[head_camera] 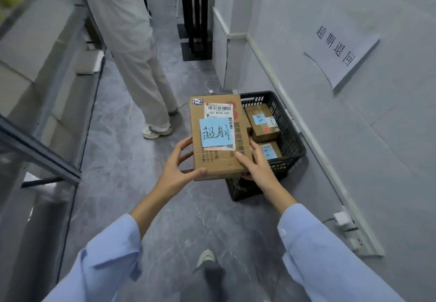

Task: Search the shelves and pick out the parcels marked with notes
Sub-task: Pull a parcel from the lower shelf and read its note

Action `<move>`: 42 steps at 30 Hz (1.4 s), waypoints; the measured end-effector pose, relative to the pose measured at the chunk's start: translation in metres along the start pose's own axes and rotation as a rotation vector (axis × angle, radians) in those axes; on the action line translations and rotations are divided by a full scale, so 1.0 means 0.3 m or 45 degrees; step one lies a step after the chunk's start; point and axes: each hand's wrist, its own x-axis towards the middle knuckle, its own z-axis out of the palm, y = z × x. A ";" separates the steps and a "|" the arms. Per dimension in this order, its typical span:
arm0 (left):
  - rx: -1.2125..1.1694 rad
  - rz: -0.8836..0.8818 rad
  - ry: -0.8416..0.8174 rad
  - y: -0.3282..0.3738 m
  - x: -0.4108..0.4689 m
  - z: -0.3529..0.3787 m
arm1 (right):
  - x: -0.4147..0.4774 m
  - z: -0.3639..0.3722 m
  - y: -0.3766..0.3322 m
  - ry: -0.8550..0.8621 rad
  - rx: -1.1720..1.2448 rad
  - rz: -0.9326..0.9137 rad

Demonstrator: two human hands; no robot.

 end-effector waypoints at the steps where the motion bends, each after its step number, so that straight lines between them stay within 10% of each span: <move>1: 0.002 -0.013 -0.021 -0.007 0.051 0.013 | 0.038 -0.017 0.003 0.024 0.003 0.015; 42: 1.191 -0.239 0.193 -0.600 0.989 0.549 | 1.207 -0.686 0.716 -0.045 -0.091 0.607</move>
